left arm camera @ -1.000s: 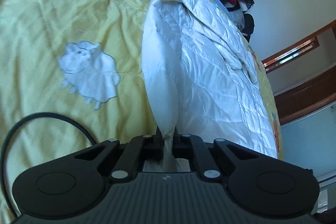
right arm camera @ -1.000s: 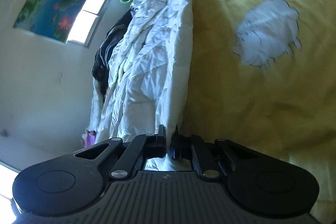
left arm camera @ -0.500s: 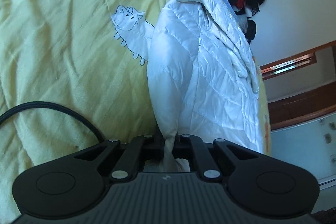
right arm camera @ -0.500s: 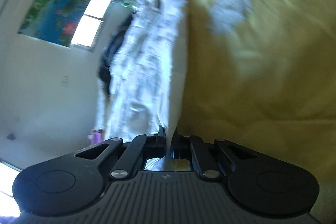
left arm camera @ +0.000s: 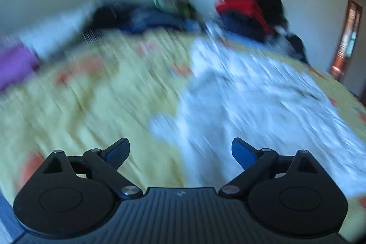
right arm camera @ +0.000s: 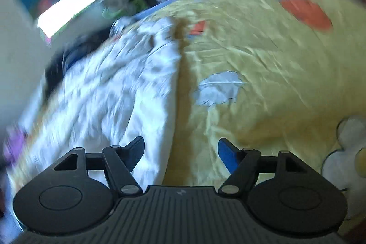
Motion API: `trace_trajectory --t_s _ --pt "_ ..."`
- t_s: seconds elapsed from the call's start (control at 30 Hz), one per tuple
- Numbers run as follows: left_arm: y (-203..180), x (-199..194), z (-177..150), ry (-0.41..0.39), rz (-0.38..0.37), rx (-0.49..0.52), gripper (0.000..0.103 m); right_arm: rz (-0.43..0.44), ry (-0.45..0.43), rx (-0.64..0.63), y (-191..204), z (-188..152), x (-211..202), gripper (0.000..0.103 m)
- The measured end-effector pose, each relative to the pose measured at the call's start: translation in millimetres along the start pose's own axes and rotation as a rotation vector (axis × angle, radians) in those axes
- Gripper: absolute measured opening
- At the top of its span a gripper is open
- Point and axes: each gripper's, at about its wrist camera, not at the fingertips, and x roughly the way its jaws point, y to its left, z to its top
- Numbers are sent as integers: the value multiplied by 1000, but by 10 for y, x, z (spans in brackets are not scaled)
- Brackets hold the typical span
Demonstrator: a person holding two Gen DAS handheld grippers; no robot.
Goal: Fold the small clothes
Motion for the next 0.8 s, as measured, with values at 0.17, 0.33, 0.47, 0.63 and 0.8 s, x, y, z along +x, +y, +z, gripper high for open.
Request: trace_trajectory --t_s 0.17,0.33,0.47,0.63,0.8 --pt "177 301 -139 98 -7 -202 97 204 160 308 -259 -114 171 70" --pt "364 395 -167 174 -63 -383 99 306 227 416 -219 -256 338 53" --pt "333 416 -131 248 -119 -401 99 346 233 507 -282 -330 438 26" --pt "149 404 -172 268 -102 -335 87 365 259 506 -296 -335 418 26" --pt "95 479 -144 352 -116 -323 10 394 222 517 -326 -317 432 19"
